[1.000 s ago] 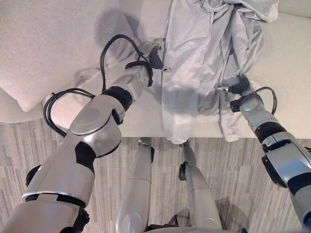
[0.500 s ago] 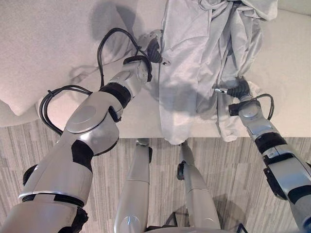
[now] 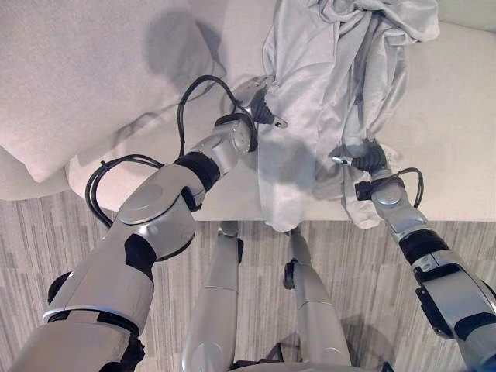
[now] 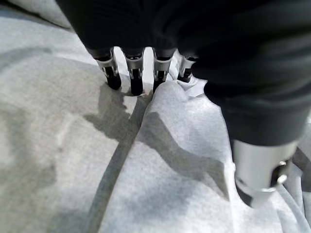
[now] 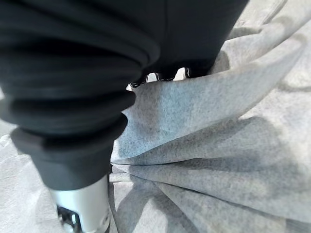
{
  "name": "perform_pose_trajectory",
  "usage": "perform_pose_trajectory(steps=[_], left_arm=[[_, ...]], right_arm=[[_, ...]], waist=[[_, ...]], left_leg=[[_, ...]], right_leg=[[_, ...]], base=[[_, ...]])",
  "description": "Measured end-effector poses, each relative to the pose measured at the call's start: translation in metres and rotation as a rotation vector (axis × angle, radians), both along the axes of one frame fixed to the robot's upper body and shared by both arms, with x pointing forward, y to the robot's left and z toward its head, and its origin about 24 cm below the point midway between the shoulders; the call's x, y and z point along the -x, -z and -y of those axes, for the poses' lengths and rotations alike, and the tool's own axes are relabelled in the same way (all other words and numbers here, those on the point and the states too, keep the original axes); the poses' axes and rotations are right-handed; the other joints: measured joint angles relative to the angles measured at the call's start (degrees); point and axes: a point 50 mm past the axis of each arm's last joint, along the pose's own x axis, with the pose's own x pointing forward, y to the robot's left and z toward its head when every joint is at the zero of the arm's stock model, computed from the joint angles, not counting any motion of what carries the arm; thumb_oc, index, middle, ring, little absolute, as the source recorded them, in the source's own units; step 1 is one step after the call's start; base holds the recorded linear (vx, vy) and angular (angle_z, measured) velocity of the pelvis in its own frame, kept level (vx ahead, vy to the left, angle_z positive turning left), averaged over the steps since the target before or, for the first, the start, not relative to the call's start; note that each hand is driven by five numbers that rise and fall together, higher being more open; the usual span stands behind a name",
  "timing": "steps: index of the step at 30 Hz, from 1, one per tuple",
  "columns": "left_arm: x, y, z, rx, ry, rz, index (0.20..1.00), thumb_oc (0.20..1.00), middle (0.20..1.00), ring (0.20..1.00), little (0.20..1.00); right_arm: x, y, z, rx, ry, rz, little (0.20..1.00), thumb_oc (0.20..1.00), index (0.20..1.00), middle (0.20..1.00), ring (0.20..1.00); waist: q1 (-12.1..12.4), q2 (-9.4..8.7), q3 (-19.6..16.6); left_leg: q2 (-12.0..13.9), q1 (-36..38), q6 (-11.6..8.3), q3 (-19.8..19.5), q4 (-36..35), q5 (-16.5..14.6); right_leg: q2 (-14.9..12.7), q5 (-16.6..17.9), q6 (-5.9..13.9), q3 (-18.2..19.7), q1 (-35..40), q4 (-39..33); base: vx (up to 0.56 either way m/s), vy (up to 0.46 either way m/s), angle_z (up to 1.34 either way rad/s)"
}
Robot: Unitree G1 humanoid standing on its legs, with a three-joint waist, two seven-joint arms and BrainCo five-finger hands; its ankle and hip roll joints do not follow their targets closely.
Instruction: Hang the clothes on the sofa on the clothes rack.
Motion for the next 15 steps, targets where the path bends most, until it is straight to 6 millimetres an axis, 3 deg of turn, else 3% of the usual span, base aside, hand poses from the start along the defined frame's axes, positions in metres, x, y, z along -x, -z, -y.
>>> perform_pose_trajectory(steps=[1, 2, 8, 9, 10, 11, 15], left_arm=[[0.001, 0.001, 0.001, 0.002, 0.006, -0.003, 1.000, 1.000, 1.000, 1.000, 1.000], [0.001, 0.000, 0.003, 0.000, 0.018, 0.003, 1.000, 1.000, 1.000, 1.000, 1.000], [0.002, -0.002, 0.003, -0.014, 0.025, 0.013, 1.000, 1.000, 1.000, 1.000, 1.000], [0.002, -0.002, 0.004, -0.016, 0.026, 0.014, 0.909, 0.909, 0.909, 0.909, 0.909], [0.002, -0.002, 0.004, -0.016, 0.030, 0.015, 0.909, 0.909, 0.909, 0.909, 0.909], [0.002, -0.004, 0.005, -0.015, 0.032, 0.019, 0.200, 0.200, 0.200, 0.200, 0.200], [0.003, -0.024, 0.002, 0.041, 0.053, 0.078, 0.200, 0.200, 0.200, 0.200, 0.200]], right_arm=[[0.003, 0.001, 0.003, 0.000, 0.001, 0.003, 0.689, 0.689, 0.689, 0.689, 0.689], [0.011, 0.005, 0.009, -0.007, 0.005, 0.011, 0.200, 0.200, 0.200, 0.200, 0.200], [0.016, 0.015, 0.012, -0.020, 0.000, -0.031, 0.200, 0.200, 0.200, 0.200, 0.200], [0.016, 0.018, 0.010, -0.024, -0.009, -0.046, 0.200, 0.200, 0.200, 0.200, 0.200], [0.017, 0.023, 0.007, -0.028, -0.018, -0.067, 0.200, 0.200, 0.200, 0.200, 0.200], [0.018, 0.027, 0.005, -0.021, -0.032, -0.084, 0.200, 0.200, 0.200, 0.200, 0.200], [0.033, 0.050, 0.015, -0.088, 0.017, -0.130, 0.200, 0.200, 0.200, 0.200, 0.200]], waist=[[-0.1, -0.06, 0.0], [0.0, -0.07, 0.0], [0.2, -0.13, 0.0], [0.2, -0.13, 0.0], [0.2, -0.14, 0.0], [0.2, -0.14, 0.0], [0.2, -0.45, 0.2]], left_leg=[[0.0, 0.0, 0.04, 0.0, -0.1, 0.1], [-0.1, 0.0, 0.07, 0.0, -0.6, 0.3], [-0.2, -0.2, 0.07, -0.1, -0.8, 0.3], [-0.2, -0.2, 0.07, -0.1, -0.8, 0.3], [-0.3, -0.3, 0.08, 0.0, -0.8, 0.3], [-0.3, -0.4, 0.08, -0.1, -0.8, 0.3], [-0.6, -1.5, 0.20, -0.4, -1.4, 0.6]], right_leg=[[0.0, 0.0, -0.02, 0.0, -0.1, 0.2], [-0.1, 0.0, -0.01, 0.0, -0.5, 0.5], [-0.1, 0.0, -0.01, 0.0, -0.8, 0.4], [-0.2, 0.0, -0.01, 0.0, -0.8, 0.4], [-0.2, 0.0, -0.01, 0.0, -0.9, 0.4], [-0.3, 0.0, 0.00, 0.0, -1.0, 0.4], [-0.5, 0.0, -0.01, 0.0, -2.0, 0.4]], base=[[-0.02, -0.050, 0.08], [0.00, -0.036, 0.06], [0.00, 0.000, 0.00], [0.00, 0.000, 0.00], [0.00, 0.000, 0.00], [0.01, -0.040, 0.04], [0.01, -0.031, 0.05]])
